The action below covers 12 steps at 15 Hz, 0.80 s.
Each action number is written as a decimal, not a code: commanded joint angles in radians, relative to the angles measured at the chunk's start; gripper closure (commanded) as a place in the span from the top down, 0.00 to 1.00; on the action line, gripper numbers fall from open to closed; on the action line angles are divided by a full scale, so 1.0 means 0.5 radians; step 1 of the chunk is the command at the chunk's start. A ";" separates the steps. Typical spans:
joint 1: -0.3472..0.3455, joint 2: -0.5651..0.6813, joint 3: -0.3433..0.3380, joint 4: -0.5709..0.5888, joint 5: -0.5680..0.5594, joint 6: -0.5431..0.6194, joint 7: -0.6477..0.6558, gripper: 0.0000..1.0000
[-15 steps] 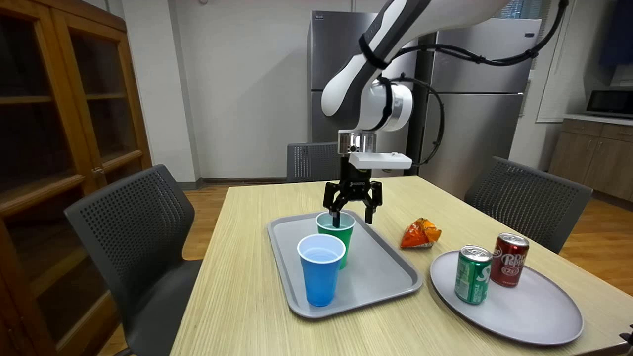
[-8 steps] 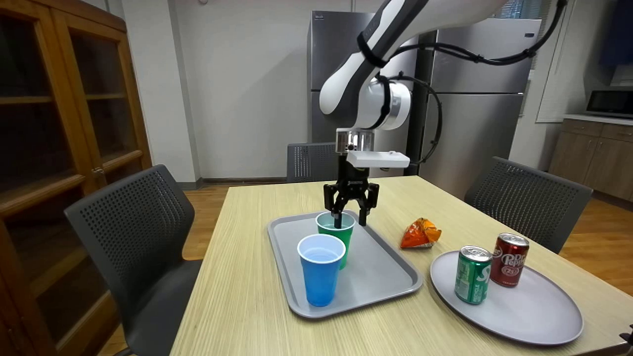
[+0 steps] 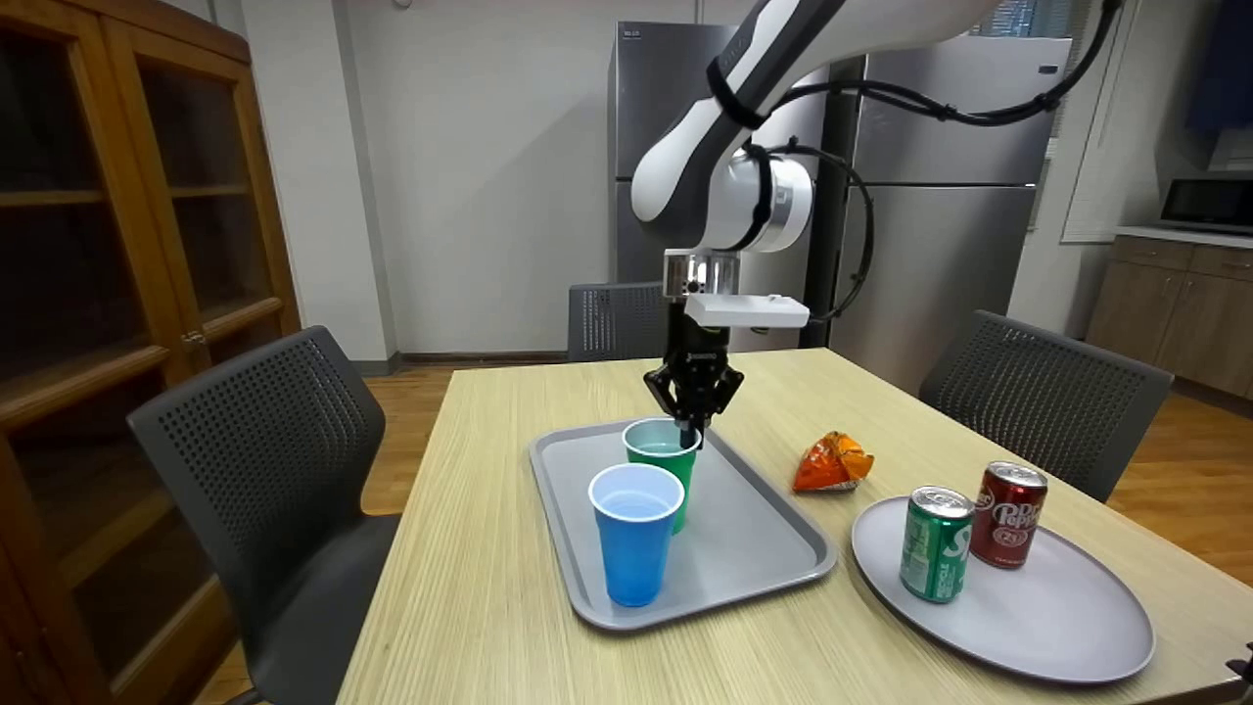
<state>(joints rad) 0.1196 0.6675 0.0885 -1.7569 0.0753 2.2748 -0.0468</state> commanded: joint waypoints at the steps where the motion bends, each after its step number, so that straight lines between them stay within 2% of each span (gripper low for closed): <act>1: 0.001 -0.046 -0.005 0.007 -0.038 -0.070 0.038 0.00; 12: 0.029 -0.161 0.066 0.030 -0.023 -0.047 0.001 0.01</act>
<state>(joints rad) 0.1237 0.6257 0.1069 -1.7496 0.0752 2.2747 -0.0478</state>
